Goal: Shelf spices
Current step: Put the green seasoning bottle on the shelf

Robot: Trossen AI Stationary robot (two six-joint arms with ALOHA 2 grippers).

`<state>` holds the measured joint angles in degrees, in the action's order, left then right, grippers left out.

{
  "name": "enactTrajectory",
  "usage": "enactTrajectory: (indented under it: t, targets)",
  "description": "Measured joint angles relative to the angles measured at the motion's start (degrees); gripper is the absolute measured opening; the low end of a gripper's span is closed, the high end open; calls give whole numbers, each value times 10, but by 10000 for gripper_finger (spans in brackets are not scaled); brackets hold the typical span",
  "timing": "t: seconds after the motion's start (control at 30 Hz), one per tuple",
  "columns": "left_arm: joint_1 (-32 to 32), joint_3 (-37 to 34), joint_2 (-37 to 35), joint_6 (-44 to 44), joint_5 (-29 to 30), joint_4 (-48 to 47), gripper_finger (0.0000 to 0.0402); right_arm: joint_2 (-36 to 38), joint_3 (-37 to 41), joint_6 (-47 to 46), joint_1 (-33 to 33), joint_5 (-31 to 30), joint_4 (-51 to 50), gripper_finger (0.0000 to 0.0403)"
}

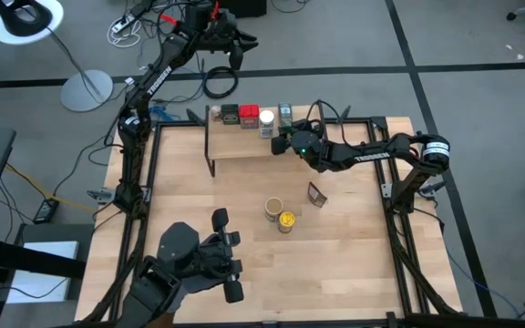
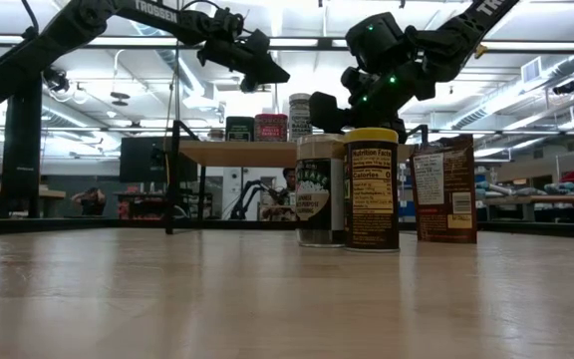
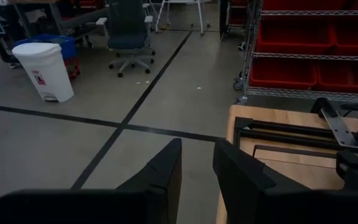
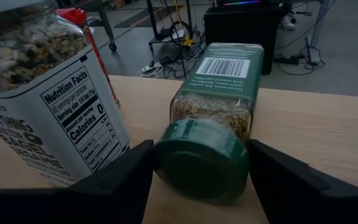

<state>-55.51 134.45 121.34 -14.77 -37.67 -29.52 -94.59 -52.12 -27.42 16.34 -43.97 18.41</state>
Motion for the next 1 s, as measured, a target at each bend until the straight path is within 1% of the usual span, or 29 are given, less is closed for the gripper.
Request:
enactTrajectory:
  t: [0.17,0.3,0.53,0.67,0.8,1.0]
  targets:
    - [0,0,0,0,0,0,102,0,0,0,0,2,0,230]
    - [0,0,0,0,0,0,102,0,0,0,-1,2,0,224]
    - [0,0,0,-1,0,-2,102,0,0,1,-5,2,-1,233]
    - [0,0,0,-30,-2,-28,102,0,0,3,-11,3,-3,239]
    - [0,-6,2,-34,-6,-38,102,0,0,3,-12,4,-3,241]
    - [1,-34,3,-32,-8,-37,102,0,0,6,-12,10,-2,231]
